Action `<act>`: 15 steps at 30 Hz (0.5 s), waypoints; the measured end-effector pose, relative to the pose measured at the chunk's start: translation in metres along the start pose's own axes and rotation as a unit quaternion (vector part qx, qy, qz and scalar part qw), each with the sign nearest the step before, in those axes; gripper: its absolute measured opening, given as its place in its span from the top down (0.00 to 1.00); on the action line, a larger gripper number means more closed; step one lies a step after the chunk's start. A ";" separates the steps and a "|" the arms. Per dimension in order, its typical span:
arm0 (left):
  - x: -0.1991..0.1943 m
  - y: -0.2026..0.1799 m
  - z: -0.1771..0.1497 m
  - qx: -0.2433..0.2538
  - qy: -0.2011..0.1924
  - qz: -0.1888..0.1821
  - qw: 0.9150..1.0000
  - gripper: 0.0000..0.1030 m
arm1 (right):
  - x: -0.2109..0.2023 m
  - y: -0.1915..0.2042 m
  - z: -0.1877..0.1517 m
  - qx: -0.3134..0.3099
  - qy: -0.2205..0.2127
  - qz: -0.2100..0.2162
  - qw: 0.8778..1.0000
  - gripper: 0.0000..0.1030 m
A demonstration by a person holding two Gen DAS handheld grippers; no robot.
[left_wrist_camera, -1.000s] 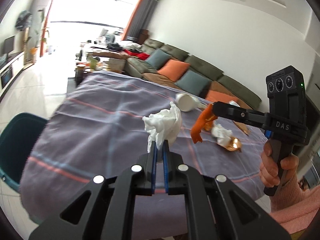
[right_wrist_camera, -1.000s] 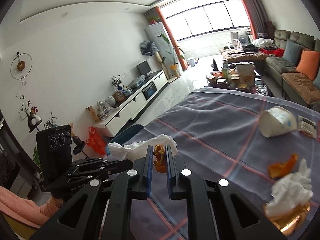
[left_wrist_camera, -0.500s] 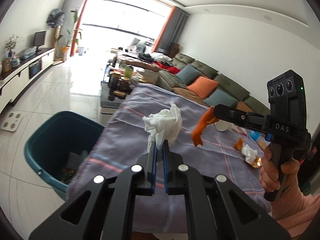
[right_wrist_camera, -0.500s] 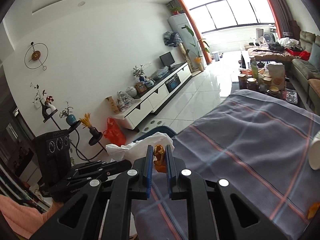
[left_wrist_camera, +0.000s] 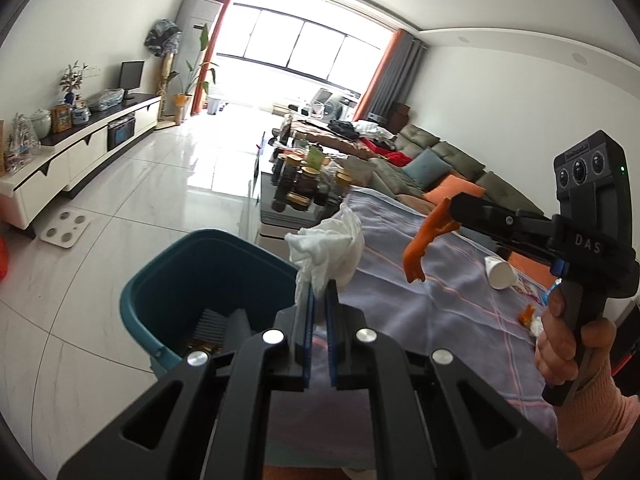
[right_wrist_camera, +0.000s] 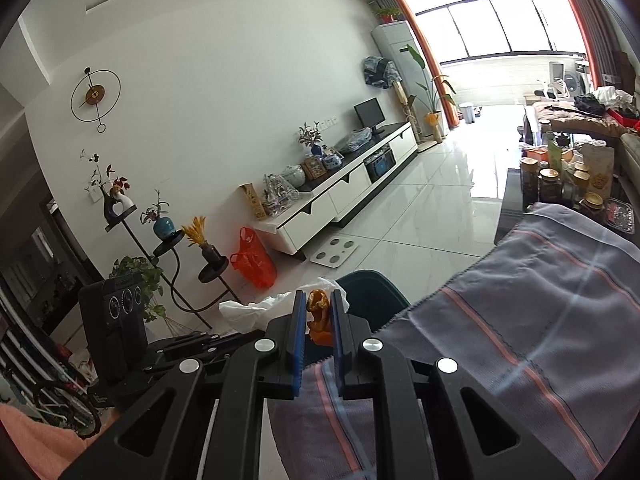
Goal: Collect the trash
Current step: 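Carry the tissue and orange peel over the teal bin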
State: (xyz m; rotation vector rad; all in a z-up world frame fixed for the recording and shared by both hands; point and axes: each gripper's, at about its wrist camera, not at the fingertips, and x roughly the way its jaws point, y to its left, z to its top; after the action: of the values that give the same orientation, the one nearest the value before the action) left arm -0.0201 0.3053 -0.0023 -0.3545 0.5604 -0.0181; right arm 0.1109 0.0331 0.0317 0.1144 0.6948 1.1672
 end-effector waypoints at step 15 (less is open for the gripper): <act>0.008 0.035 0.003 -0.032 0.005 0.038 0.999 0.93 | 0.054 0.003 0.009 0.007 0.027 0.012 1.000 0.88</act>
State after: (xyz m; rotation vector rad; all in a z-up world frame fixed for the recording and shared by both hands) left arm -0.0142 0.3378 -0.0156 -0.3948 0.5858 0.0714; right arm 0.1249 0.0843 0.0163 0.1051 0.7507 1.1925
